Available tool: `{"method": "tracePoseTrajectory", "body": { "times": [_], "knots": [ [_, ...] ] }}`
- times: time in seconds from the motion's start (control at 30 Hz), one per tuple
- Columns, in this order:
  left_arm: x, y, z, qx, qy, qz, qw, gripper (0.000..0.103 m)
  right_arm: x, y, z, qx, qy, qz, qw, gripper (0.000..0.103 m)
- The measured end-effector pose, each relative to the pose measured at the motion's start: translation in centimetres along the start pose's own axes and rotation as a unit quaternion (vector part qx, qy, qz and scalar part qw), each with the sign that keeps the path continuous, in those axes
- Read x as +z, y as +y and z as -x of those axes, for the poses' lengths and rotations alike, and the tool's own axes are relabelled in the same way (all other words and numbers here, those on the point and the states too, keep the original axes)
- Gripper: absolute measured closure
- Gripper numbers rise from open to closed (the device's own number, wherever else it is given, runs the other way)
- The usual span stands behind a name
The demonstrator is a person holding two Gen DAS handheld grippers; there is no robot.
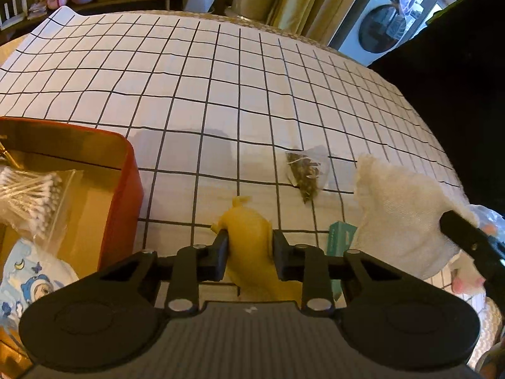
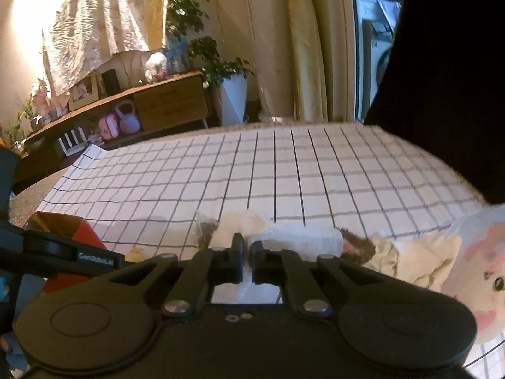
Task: Organize soft objects
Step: 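Grasp the yellow duck with the left gripper while the right gripper grasps the white towel, then carry the duck and towel over the tin box and lower them inside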
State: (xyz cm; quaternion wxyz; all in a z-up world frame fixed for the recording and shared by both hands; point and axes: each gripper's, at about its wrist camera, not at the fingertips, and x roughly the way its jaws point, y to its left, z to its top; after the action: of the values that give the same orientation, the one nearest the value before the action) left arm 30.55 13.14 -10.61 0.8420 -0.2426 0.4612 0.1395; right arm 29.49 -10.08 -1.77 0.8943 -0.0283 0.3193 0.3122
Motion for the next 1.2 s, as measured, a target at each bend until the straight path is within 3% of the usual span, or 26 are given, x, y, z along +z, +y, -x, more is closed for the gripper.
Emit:
{"method": "tracePoseTrajectory", "body": {
  "times": [0.4, 0.67, 1.2],
  "knots": [
    [-0.5, -0.6, 5.4, -0.039, -0.021, -0.040, 0.9982, 0.075, 2.6, 1.2, 5.9, 0.027, -0.038, 0.021, 0.999, 0.100],
    [-0.7, 0.6, 10.1, -0.053, -0.043, -0.071, 0.9951, 0.075, 3.9, 3.4, 9.3, 0.068, -0.056, 0.045, 0.995, 0.100],
    [-1.0, 8.2, 18.2, -0.029, -0.073, -0.083, 0.9935, 0.075, 4.6, 12.3, 11.5, 0.157, -0.062, 0.099, 0.981, 0.100]
  ]
}}
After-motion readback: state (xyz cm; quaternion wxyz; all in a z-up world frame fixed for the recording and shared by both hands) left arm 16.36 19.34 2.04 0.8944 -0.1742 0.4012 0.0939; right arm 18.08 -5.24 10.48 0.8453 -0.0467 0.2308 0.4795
